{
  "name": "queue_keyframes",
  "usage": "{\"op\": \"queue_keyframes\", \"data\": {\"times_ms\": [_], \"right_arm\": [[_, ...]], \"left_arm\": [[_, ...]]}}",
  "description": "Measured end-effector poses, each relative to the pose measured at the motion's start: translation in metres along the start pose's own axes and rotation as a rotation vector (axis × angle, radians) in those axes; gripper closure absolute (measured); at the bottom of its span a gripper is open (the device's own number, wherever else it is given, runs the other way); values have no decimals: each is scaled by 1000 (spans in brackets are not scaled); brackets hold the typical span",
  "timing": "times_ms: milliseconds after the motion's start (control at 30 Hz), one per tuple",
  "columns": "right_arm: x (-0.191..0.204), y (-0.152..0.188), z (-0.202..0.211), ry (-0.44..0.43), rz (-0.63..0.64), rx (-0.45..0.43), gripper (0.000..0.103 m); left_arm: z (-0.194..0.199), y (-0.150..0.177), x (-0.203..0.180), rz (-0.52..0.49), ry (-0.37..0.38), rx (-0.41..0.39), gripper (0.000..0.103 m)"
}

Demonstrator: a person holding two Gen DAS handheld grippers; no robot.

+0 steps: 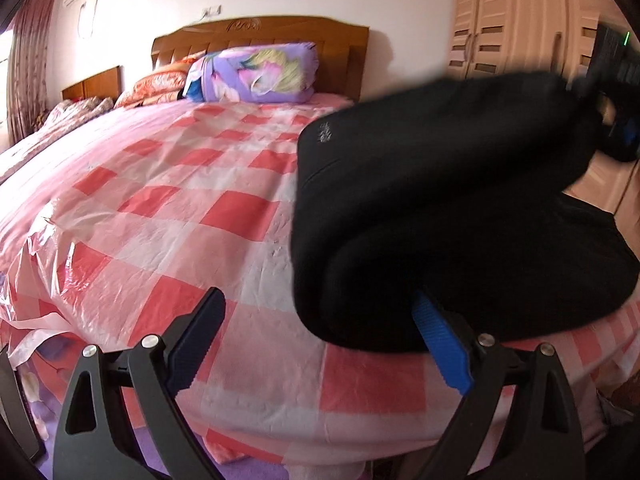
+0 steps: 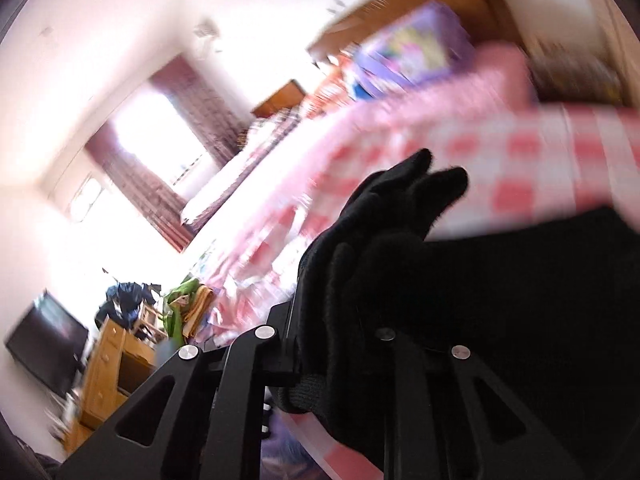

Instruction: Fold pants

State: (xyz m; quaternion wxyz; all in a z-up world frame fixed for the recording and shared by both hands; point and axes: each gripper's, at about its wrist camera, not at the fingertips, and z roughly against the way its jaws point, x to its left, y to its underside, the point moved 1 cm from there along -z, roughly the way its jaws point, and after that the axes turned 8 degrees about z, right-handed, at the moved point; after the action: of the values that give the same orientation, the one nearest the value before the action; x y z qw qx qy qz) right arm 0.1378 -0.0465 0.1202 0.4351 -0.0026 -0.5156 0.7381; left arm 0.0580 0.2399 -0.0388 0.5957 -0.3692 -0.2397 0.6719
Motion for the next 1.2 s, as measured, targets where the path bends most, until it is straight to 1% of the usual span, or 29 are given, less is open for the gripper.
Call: {"op": "queue_keyframes", "data": {"times_ms": [67,100,133,167,200,233,267,300,367,467,533,567,633,667,700,733,767,867,1033,1067,1200], "right_arm": [[22,-24,11,-8,69,-27,85],[31,-31,16,-7,96,-38,85],[39,-39,22,0,125,-49,85],[45,-43,27,9,143,-55,85],[48,-46,32,23,158,-65,86],[47,-45,35,31,159,-71,86],[43,-43,40,37,152,-81,86],[39,-39,43,40,141,-86,86],[21,-31,52,58,100,-106,86],[-16,10,78,109,24,-132,86],[-54,46,88,163,-58,-115,86],[-68,61,86,183,-93,-104,86],[-111,105,77,208,-220,-36,86],[-126,121,71,223,-265,-1,86],[-136,136,66,219,-301,18,86],[-142,146,66,190,-325,-12,85],[-142,148,67,186,-321,-23,85],[-136,141,66,210,-271,-20,86],[-148,155,70,163,-327,-48,85],[-148,155,70,165,-326,-49,85],[-143,151,66,162,-337,-49,85]], "left_arm": [[-9,-7,2,18,-45,10,9],[-15,-11,6,45,-84,25,9],[-19,-14,11,78,-95,38,4],[-22,-15,16,123,-77,51,1],[-24,-17,23,170,-42,54,1],[-23,-18,27,208,-26,48,1],[-20,-19,25,205,-36,33,1],[-18,-19,22,186,-53,19,1],[-13,-19,11,108,-115,-12,1],[-7,-21,-3,13,-179,-37,1],[-5,-22,-14,-56,-225,-53,1],[-5,-21,-18,-83,-241,-54,1],[-12,-19,-30,-155,-282,-41,1],[-16,-16,-34,-189,-306,-33,1],[-19,-13,-39,-221,-328,-27,1],[-21,-10,-42,-249,-353,-30,1],[-22,-10,-44,-259,-367,-34,1],[-23,-11,-44,-273,-380,-22,1],[-23,-10,-49,-307,-416,-30,1],[-23,-9,-50,-312,-419,-33,1],[-21,-10,-46,-271,-390,-18,1]]}}
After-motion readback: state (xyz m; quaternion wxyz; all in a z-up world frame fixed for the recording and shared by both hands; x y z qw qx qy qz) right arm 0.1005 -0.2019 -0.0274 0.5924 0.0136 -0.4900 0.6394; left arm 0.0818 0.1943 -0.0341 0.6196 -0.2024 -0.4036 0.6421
